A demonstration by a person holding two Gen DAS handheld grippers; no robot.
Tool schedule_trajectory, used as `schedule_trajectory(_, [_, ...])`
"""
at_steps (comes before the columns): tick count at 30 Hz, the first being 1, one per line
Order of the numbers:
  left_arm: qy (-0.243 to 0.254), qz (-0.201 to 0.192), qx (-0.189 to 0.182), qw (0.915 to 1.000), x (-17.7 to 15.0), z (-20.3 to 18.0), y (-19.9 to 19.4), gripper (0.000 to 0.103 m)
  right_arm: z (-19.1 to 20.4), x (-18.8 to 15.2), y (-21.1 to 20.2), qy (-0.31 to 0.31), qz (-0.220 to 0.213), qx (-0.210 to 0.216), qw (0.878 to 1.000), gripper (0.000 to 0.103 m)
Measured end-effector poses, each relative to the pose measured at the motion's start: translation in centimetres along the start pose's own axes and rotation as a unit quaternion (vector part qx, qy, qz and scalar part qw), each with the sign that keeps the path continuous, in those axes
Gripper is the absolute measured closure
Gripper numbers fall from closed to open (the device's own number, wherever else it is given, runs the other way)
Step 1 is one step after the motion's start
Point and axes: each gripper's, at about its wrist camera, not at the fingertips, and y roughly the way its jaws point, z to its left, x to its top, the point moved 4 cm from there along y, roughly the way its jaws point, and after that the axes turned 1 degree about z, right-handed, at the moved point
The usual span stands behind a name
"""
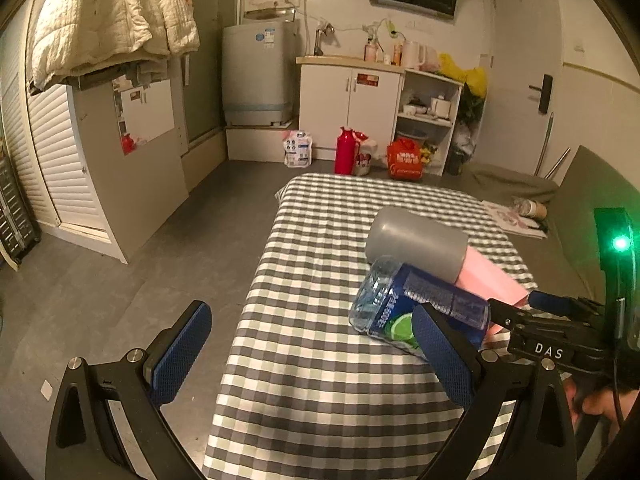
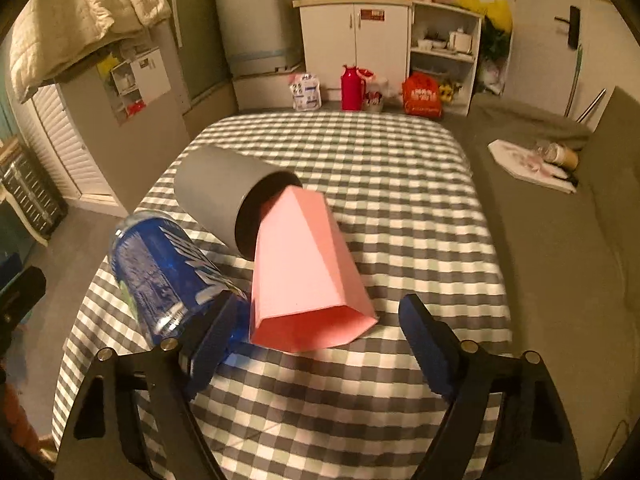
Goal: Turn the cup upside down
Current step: 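Move the right gripper to the pink hexagonal cup and grasp its rim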
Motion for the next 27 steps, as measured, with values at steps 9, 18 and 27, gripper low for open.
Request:
schedule_trajectory(9, [0.01,0.022,-0.003,0.9997,-0.6,0.0,1.0,0.0,-0.1,-0.1,1.9,0.007,0.017,0.016,1.0,0.033])
schedule_trajectory(18, [0.017,0.024,-0.002,0.9996,-0.6,-0.6,1.0,0.0,-0.1,-2.7,-1.1,0.036,0.026,-0.02,0.999,0.033])
schedule_trajectory(27, [0.023,0.021,-0.011,0.9995,-0.9,-1.0,-0.5,0.0,3.6,-7.8,-6.3,0.023,0.052,-0.053,0.997,0.033])
